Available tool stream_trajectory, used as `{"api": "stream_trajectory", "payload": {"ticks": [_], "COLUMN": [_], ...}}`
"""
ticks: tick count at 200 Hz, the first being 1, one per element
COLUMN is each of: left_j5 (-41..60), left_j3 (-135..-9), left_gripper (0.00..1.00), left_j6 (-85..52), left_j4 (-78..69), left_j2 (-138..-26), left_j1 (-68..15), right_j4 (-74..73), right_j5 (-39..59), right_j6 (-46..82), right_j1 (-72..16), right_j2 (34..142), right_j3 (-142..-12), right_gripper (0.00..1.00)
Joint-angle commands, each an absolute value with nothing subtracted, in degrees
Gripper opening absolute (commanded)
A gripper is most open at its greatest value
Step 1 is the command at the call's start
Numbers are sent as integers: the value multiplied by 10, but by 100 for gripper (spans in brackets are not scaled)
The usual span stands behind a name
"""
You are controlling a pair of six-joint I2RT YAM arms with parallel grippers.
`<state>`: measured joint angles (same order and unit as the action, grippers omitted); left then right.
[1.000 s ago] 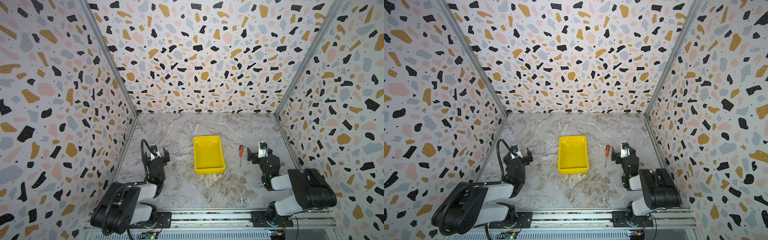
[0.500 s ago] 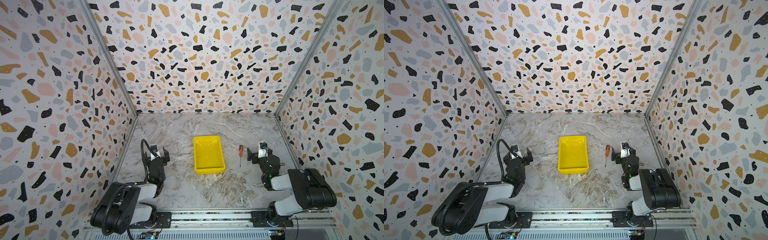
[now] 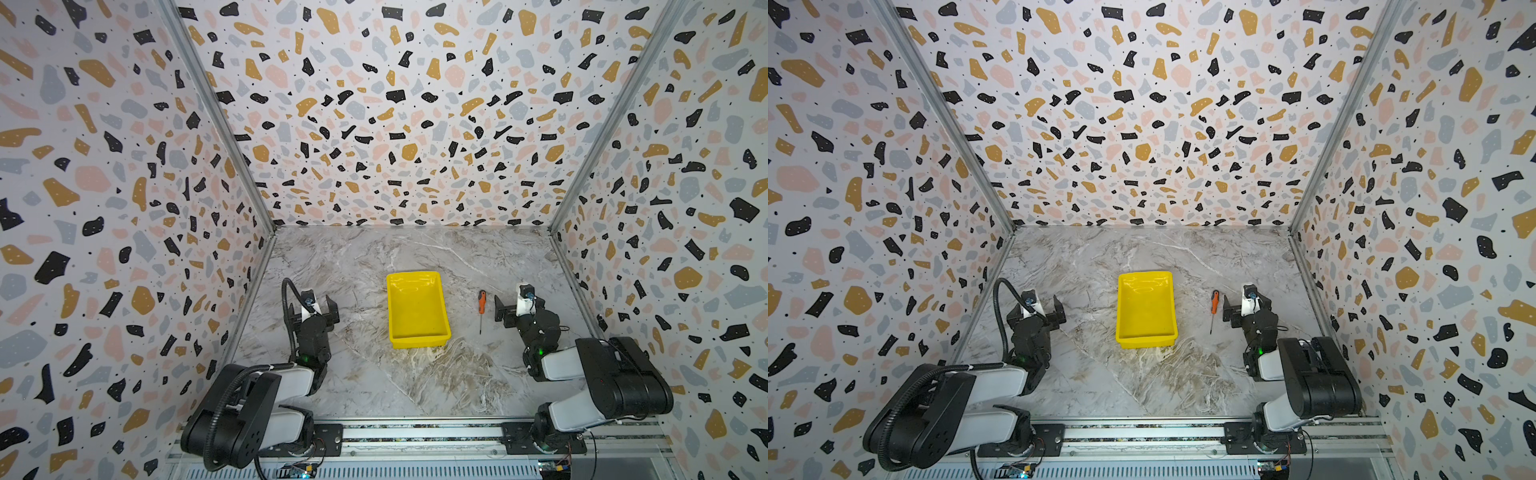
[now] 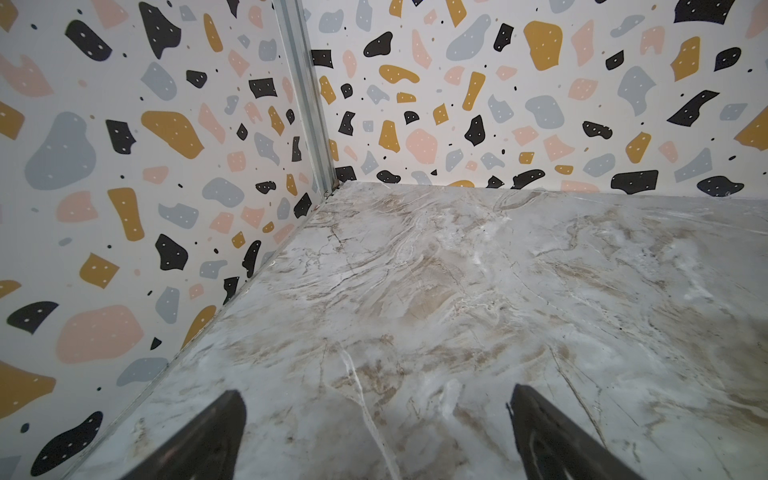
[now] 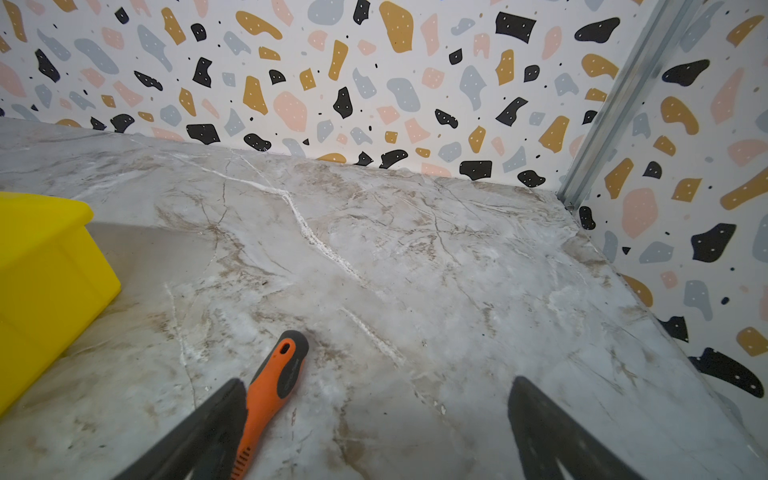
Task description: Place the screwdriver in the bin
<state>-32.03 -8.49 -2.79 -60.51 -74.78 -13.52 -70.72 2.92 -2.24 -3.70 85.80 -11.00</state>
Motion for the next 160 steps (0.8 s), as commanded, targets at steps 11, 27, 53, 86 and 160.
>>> {"api": "stream_trajectory", "payload": {"ticks": [11, 27, 53, 86, 160], "left_j5": [-322, -322, -266, -202, -75], "left_j3": [-83, -80, -79, -128, -141], "left_gripper": [100, 100, 100, 100, 100], "left_j6": [-34, -34, -8, -6, -125], "left_j4": [-639, -640, -632, -478, -227], "left_j2": [-740, -739, -727, -659, -338], "left_j1": [-131, -132, -132, -132, -142], "right_j4": [-706, -692, -523, -285, 136], "right_j5": [7, -20, -134, -106, 19], "right_j6": [-24, -24, 3, 48, 346], "right_j1": [-47, -59, -94, -131, -17], "right_j2": [810, 761, 647, 517, 439], "right_j3": [-104, -89, -119, -200, -240], "right_gripper": [99, 99, 99, 99, 99]}}
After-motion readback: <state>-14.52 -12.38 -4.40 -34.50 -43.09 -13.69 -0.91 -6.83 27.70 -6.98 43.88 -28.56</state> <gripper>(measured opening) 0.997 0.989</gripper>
